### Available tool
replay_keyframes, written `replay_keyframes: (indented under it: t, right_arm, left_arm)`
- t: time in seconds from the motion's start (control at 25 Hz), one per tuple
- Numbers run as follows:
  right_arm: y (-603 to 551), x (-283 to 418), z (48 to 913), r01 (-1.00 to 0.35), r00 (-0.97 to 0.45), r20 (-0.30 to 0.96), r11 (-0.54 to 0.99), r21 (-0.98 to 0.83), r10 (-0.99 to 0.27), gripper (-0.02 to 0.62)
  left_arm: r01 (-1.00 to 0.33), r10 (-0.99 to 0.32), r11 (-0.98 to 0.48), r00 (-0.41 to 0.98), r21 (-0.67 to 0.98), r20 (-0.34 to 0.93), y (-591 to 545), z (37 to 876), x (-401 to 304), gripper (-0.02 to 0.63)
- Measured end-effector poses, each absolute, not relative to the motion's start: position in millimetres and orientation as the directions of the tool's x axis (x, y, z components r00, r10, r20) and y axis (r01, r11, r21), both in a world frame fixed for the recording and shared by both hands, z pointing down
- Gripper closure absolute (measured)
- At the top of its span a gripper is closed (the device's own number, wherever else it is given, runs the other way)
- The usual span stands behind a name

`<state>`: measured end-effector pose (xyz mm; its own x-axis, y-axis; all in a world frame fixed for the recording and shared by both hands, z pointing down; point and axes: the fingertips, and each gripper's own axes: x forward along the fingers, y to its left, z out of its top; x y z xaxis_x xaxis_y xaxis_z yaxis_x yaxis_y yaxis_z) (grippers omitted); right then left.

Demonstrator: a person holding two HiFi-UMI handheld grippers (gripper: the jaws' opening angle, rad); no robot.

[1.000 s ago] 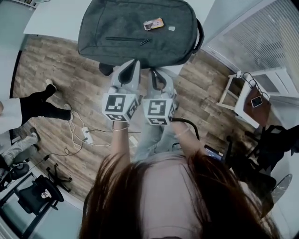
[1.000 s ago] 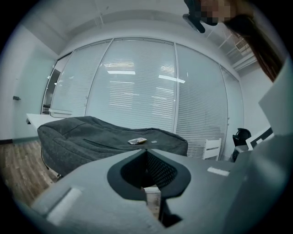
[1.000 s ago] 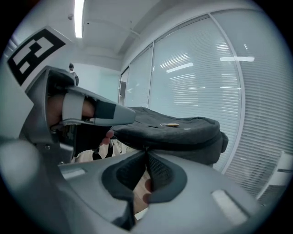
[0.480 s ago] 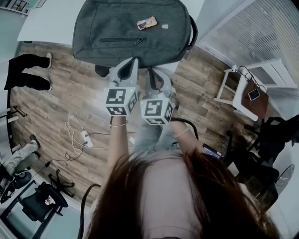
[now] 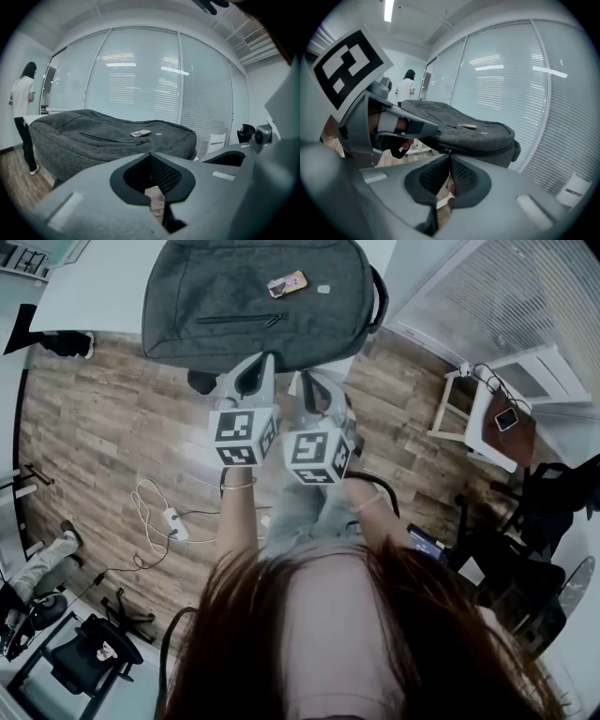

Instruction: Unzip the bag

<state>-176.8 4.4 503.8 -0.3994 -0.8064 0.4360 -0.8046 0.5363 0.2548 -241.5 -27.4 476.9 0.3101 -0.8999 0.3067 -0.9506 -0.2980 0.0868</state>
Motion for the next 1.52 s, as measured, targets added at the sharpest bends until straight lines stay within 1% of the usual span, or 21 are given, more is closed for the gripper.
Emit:
replay_keyframes:
  t: [0.8, 1.52]
  right_arm:
    - [-1, -159, 498, -0.835, -0.294, 0.471, 0.464, 0.298, -0.832, 0.584]
    - [-12, -131, 493, -0.792, -0.345, 0.474, 0.522, 0.316, -0.810, 0.584]
  left_arm:
    - [-0.945, -0.896, -0.304, 0.326, 0.120, 0.300, -25, 477, -244, 0.597]
    - [-0.957, -0.919, -0.279, 0.290, 0.081, 0.268, -23, 478, -242, 0.597]
